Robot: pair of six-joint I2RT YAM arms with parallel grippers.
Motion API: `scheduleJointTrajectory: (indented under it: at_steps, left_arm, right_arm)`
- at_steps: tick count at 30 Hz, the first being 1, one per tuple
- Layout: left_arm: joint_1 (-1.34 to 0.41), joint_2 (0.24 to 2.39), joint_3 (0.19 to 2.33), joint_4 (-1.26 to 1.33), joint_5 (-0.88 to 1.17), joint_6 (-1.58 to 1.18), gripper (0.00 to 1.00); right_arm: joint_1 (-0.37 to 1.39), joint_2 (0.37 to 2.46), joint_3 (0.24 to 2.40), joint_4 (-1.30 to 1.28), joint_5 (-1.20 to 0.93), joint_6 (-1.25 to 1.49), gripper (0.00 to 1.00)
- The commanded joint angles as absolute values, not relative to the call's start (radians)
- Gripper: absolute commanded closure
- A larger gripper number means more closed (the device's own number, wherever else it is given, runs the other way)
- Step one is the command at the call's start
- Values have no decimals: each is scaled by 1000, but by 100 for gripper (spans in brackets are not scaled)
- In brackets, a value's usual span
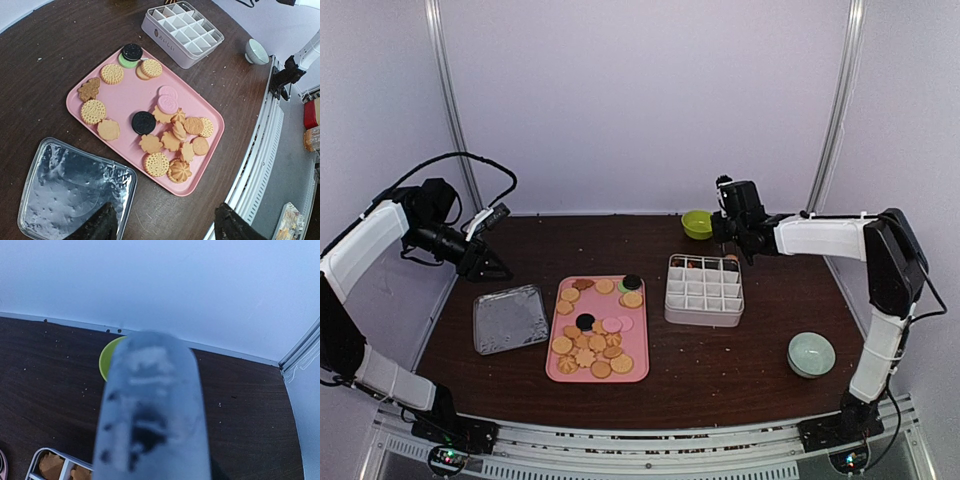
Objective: Pack the cookies
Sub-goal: Move the packing box to the center of the board.
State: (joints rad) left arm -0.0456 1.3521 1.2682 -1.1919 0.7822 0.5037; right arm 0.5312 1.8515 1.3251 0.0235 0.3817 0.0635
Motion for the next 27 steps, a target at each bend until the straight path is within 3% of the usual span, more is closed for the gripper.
scheduleJointTrajectory:
  at_steps: [1, 10, 27]
  left_arm:
    - [-36, 1353, 1287, -1198, 792, 515, 31]
    - [-36, 1350, 1289, -1197, 800, 510, 31]
    - [-37, 1339, 1283, -1198, 801, 514, 31]
  right_arm:
    - [582, 1782, 1264, 67, 389, 92, 75]
    - [658, 1682, 1157, 110, 389, 133, 75]
    - [824, 1680, 1210, 100, 312, 186, 74]
